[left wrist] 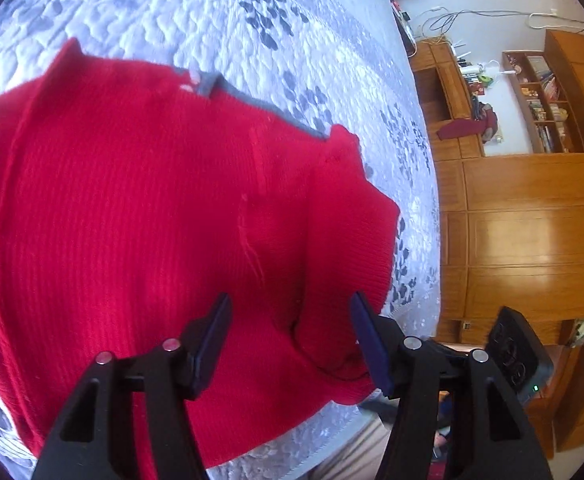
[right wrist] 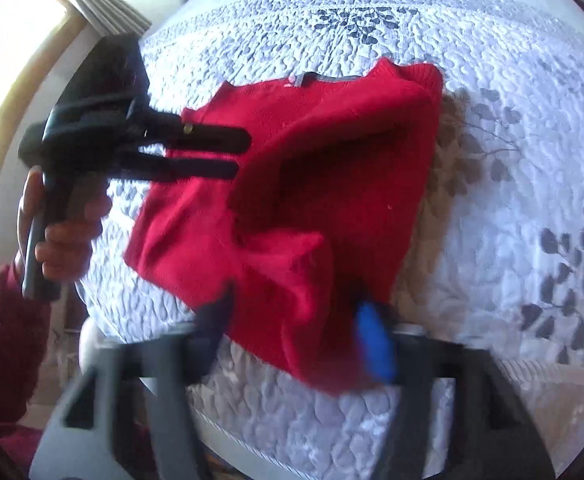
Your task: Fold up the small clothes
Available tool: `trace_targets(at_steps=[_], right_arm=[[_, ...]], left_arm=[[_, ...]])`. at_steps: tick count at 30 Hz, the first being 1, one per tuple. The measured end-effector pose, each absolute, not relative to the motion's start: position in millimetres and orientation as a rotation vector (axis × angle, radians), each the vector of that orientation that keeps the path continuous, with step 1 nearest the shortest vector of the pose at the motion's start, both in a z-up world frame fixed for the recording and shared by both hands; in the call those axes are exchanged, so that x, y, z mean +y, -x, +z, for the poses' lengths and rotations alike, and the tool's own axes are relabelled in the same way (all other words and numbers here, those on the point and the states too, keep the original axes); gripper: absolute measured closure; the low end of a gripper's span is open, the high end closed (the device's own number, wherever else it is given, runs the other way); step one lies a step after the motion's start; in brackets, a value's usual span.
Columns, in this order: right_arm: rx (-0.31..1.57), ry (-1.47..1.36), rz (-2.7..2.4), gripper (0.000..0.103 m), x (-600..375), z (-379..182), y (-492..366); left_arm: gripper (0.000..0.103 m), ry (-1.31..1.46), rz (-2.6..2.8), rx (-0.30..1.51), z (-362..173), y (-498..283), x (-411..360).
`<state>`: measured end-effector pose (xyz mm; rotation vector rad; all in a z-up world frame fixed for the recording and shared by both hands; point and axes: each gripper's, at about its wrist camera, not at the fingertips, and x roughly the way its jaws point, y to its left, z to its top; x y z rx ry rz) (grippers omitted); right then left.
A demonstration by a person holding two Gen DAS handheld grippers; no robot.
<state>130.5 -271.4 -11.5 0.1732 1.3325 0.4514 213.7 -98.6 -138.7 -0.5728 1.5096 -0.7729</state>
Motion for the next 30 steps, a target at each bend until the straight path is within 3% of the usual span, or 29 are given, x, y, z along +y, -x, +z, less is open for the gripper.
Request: trace_targets(at_steps=[1, 3, 6, 8, 13, 18, 24, 27, 29, 30], right_arm=[[1.350, -0.231, 0.486, 0.093, -271, -15, -132], [1.367, -0.283, 0.554, 0.095, -266, -21, -133], [1.400, -0.209, 0.588, 0.087, -245, -30, -122], [1.426, -0.202, 0.591, 0.073, -239, -38, -118], [1.398, -0.276, 0.587, 0.049, -254, -25, -116], [1.321, -0.299, 0.536, 0.045, -287, 3, -117], [1.322, -0.349, 0.468, 0.043, -311, 2, -116], [1.323, -0.360, 0.467, 0.043, -314, -1, -114], [1.323, -0.368, 0.473, 0.043, -318, -1, -112], [1.323, -0.371, 0.472, 0.043, -318, -3, -112]], left_arm=[[0.042, 0.571, -0.778, 1.504, -137, -212, -98], [0.042, 0.562, -0.786, 1.486, -132, -211, -100], [0.042, 0.519, -0.784, 1.449, -120, -213, -106], [0.042, 0.432, -0.772, 1.412, -109, -213, -116], [0.043, 0.136, -0.743, 1.284, -76, -200, -151], [0.043, -0.052, -0.771, 1.195, -55, -193, -191], [0.042, -0.291, -0.661, 1.195, -76, -199, -245], [0.061, -0.236, -0.603, 1.254, -91, -213, -236], [0.080, -0.101, -0.594, 1.299, -95, -225, -211], [0.081, -0.042, -0.592, 1.312, -97, -228, -198]])
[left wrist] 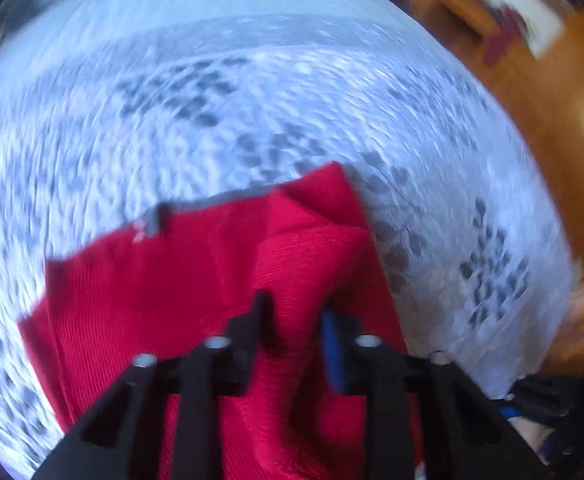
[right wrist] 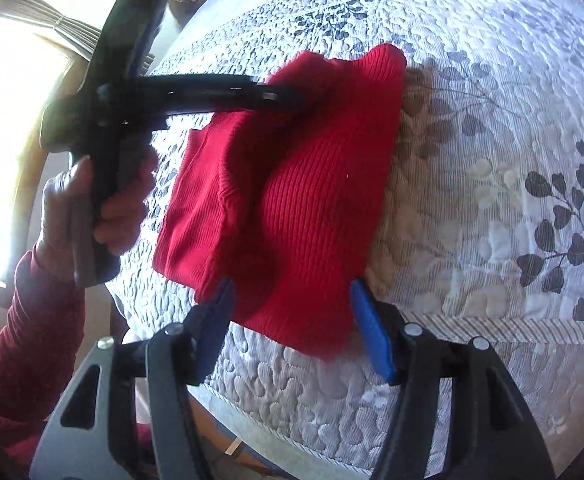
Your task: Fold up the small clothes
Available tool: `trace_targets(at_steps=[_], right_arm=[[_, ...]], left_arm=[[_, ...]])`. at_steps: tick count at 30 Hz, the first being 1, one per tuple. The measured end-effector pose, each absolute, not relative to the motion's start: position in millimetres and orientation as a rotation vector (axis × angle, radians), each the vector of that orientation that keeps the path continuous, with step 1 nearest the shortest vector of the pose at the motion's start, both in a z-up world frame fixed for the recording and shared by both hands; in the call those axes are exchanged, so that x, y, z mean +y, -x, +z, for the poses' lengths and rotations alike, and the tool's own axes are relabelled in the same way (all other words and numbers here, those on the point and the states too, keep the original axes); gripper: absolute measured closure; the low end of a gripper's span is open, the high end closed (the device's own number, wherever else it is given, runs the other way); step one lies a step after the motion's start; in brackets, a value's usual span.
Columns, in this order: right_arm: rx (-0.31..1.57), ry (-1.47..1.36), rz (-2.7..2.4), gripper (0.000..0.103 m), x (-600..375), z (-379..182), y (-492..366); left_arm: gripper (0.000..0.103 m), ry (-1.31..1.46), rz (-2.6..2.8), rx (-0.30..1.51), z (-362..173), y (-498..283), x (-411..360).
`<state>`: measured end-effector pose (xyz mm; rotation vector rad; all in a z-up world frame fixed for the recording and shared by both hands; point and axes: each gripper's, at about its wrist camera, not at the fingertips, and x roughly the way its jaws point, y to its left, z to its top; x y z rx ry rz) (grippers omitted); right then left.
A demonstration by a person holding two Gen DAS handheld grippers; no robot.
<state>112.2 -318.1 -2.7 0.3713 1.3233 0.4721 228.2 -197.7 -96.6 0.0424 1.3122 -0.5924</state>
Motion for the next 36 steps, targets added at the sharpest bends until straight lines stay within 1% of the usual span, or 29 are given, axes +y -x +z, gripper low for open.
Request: trace_targets(at_steps=[2, 3, 5, 6, 8, 11, 13, 16, 19, 21, 22, 23, 25, 26, 27, 28, 33, 36], right_arm=[[1.320, -0.373, 0.471, 0.042, -319, -4, -111], [1.315, -0.366, 0.474, 0.042, -315, -5, -110], [1.303, -0.338, 0.489, 0.036, -304, -6, -110], [1.300, -0.321, 0.502, 0.035, -297, -2, -110], [1.292, -0.250, 0.546, 0.031, -275, 0, -104], [1.274, -0.112, 0.585, 0.027, -243, 3, -94], [1.275, -0.010, 0.600, 0.024, -219, 0, -87], [1.290, 0.103, 0.578, 0.024, -195, -8, -85], [1.318, 0.135, 0.560, 0.024, -183, -18, -88], [1.333, 0.149, 0.541, 0.026, -178, -25, -91], [1.339, 0.159, 0.531, 0.031, -176, -28, -93], [1.345, 0.181, 0.496, 0.038, -175, -33, -94], [1.355, 0.174, 0.473, 0.059, -179, -37, -98], [1.362, 0.144, 0.477, 0.074, -183, -38, -99], [1.371, 0.095, 0.488, 0.086, -189, -38, -102], [1.380, 0.045, 0.499, 0.095, -195, -36, -105], [1.341, -0.300, 0.587, 0.096, -242, -7, -116], [1.282, -0.369, 0.604, 0.096, -262, 17, -119]], left_arm=[[0.081, 0.088, -0.605, 1.326, -96, -234, -167], [0.079, 0.131, -0.606, 1.337, -95, -235, -154], [0.051, 0.190, -0.608, 1.339, -93, -236, -134], [0.047, 0.214, -0.610, 1.325, -90, -235, -122], [0.031, 0.240, -0.612, 1.330, -88, -231, -106], [0.030, 0.304, -0.625, 1.373, -94, -224, -88], [0.030, 0.298, -0.613, 1.403, -100, -219, -82], [0.030, 0.223, -0.561, 1.430, -108, -213, -80], [0.030, 0.098, -0.492, 1.432, -113, -208, -82], [0.030, 0.068, -0.472, 1.442, -117, -207, -82], [0.030, 0.068, -0.464, 1.449, -119, -207, -80], [0.030, 0.074, -0.457, 1.454, -120, -208, -79], [0.030, 0.104, -0.473, 1.465, -122, -209, -77], [0.030, 0.114, -0.479, 1.469, -122, -209, -77], [0.030, 0.130, -0.494, 1.473, -121, -208, -77], [0.030, 0.138, -0.504, 1.477, -121, -208, -79], [0.026, 0.255, -0.591, 1.512, -123, -208, -91], [0.024, 0.301, -0.594, 1.580, -133, -210, -104]])
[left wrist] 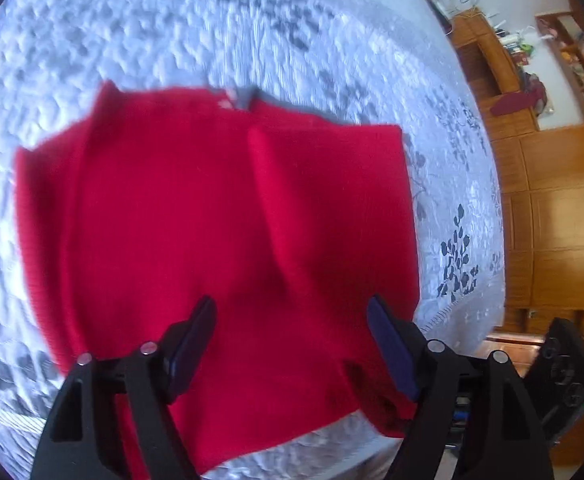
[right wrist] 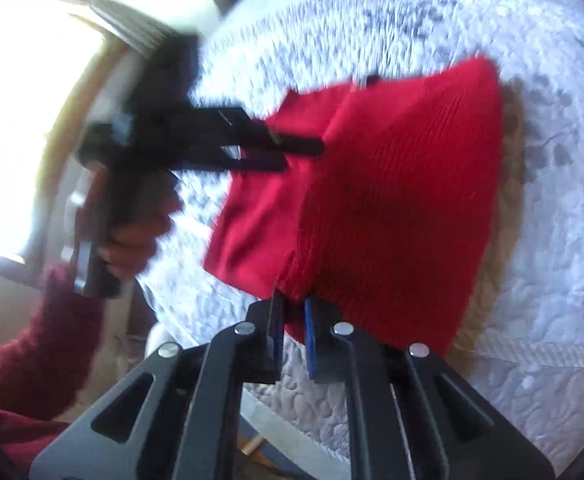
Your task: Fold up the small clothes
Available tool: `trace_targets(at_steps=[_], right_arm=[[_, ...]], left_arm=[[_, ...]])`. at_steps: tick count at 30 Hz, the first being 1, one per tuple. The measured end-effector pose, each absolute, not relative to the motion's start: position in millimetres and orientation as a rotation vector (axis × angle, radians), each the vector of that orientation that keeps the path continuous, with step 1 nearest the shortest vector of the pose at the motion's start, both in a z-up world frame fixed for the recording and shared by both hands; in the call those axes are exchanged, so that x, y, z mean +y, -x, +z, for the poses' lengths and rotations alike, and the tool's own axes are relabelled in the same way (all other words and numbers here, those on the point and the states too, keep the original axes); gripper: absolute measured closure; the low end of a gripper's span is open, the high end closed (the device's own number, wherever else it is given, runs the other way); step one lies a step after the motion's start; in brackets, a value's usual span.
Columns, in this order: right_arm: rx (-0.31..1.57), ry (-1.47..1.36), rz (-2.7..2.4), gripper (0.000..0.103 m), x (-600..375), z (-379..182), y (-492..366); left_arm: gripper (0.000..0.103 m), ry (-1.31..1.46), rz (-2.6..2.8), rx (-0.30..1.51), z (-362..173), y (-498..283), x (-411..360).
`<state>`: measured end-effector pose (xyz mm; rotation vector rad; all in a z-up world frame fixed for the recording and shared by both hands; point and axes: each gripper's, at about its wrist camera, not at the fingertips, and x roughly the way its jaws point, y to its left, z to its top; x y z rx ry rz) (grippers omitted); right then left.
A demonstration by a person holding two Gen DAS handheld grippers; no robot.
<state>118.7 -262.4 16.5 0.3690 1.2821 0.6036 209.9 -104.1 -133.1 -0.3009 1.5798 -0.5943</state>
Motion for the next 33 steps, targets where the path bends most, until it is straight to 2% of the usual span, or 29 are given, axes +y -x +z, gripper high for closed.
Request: trace_targets(at_steps=[5, 16, 17, 18, 19, 20, 22, 26, 33], right_arm=[[1.243, -0.358, 0.607, 0.096, -278, 37, -115], [1.218, -0.376, 0.639, 0.096, -277, 37, -109], [1.213, -0.375, 0.640, 0.096, -279, 38, -109], [1.209, -0.374, 0.641, 0.096, -281, 39, -109], [1.209, -0.372, 0.640, 0.096, -282, 39, -109], [1.209, -0.372, 0.642, 0.096, -282, 40, -108], [1.205, -0.367, 0.639, 0.096, -282, 41, -106], [1.212, -0.373, 0.652, 0.096, -275, 40, -105], [1.188, -0.357, 0.759, 0.096, -227, 48, -111]], left_arm=[[0.024, 0.519, -0.671, 1.629, -140, -215, -122], [0.026, 0.621, -0.698, 1.688, -165, -232, -162], [0.029, 0.635, -0.707, 1.677, -165, -233, -162], [0.036, 0.652, -0.713, 1.655, -163, -233, -162], [0.061, 0.658, -0.717, 1.650, -164, -233, -162], [0.080, 0.667, -0.717, 1.656, -165, -234, -162], [0.082, 0.722, -0.736, 1.643, -166, -236, -160], [0.084, 0.655, -0.761, 1.569, -147, -235, -163], [0.084, 0.594, -0.798, 1.397, -89, -239, -117]])
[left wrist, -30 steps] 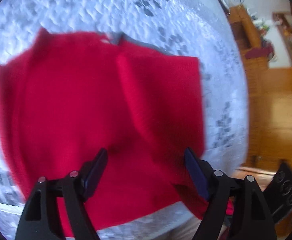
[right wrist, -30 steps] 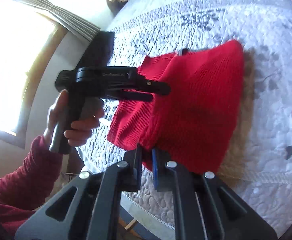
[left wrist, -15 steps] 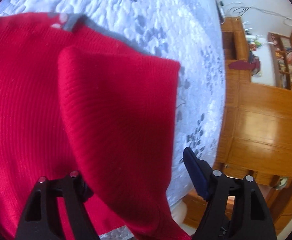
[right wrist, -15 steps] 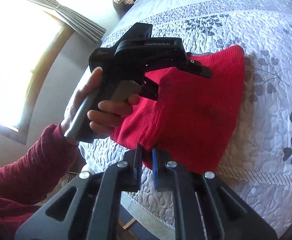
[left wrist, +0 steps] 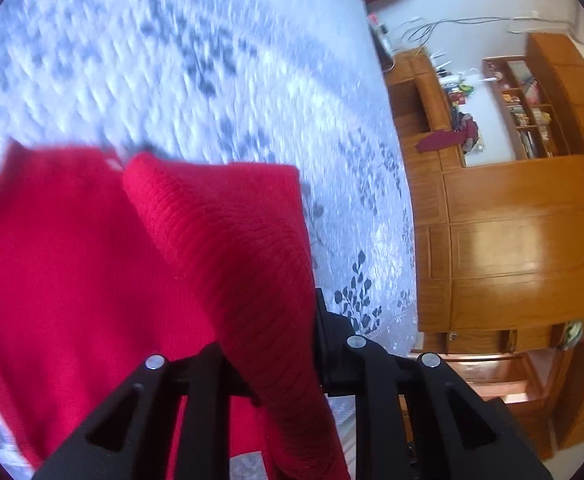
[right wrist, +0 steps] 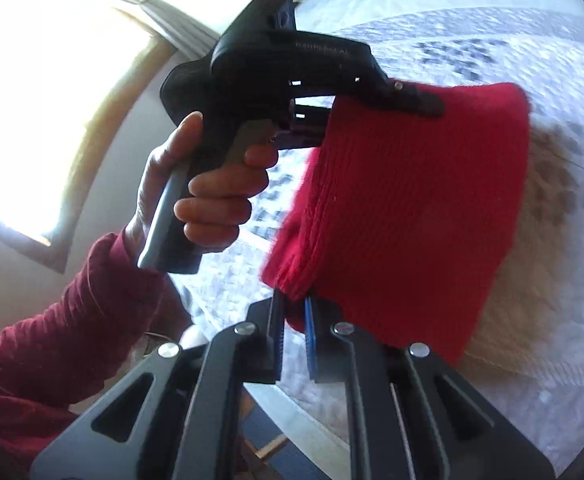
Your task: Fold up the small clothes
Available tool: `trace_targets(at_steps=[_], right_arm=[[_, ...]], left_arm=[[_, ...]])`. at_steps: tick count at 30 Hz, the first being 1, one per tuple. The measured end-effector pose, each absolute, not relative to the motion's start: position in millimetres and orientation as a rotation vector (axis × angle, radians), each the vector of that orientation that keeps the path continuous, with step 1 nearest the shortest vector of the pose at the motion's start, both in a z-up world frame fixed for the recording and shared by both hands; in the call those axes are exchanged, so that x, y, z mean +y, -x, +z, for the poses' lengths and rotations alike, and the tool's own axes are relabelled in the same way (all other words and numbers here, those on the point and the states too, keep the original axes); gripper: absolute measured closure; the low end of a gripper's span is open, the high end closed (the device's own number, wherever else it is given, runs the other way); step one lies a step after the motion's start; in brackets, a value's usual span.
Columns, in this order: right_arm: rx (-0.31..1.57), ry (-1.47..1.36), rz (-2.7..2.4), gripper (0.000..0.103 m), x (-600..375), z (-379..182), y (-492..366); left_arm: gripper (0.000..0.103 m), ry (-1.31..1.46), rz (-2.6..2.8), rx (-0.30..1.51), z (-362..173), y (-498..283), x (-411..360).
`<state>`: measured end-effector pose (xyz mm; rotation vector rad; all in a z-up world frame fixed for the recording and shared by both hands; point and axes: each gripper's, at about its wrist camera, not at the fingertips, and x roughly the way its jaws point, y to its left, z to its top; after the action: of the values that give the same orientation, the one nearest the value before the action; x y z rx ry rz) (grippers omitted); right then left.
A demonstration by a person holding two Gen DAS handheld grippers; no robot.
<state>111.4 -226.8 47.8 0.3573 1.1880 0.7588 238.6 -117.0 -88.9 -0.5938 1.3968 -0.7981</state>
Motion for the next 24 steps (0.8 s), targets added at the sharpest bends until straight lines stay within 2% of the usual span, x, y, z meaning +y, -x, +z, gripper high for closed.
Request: trace_targets(at_steps=[4, 7, 11, 15, 18, 19, 21, 23, 24], right_arm=[[1.195, -0.343, 0.846, 0.096, -176, 44, -123], [1.224, -0.320, 0.875, 0.096, -144, 32, -132], [1.302, -0.251, 0.866, 0.096, -100, -4, -138], [1.410, -0.177, 0.813, 0.095, -79, -45, -137], [1.460, -0.142, 0.798, 0.084, -78, -62, -132], [1.468, -0.149, 0.807, 0.074, -81, -62, -130], [1.448, -0.173, 0.826, 0.068, -94, -53, -125], [1.417, -0.164, 0.801, 0.062, -112, -40, -123], [1.403, -0.169, 0.787, 0.061, -122, -35, -123]], left_arm=[[0.084, 0.556, -0.740, 1.325, -69, -243, -73], [0.084, 0.540, -0.690, 1.305, -73, -246, -36], [0.084, 0.556, -0.600, 1.353, -112, -252, 11], [0.083, 0.591, -0.549, 1.436, -163, -249, 25], [0.082, 0.598, -0.571, 1.424, -173, -246, 24], [0.078, 0.595, -0.576, 1.423, -172, -246, 24], [0.073, 0.561, -0.568, 1.428, -167, -245, 21], [0.057, 0.523, -0.574, 1.432, -159, -239, 16], [0.053, 0.498, -0.579, 1.428, -153, -232, 12]])
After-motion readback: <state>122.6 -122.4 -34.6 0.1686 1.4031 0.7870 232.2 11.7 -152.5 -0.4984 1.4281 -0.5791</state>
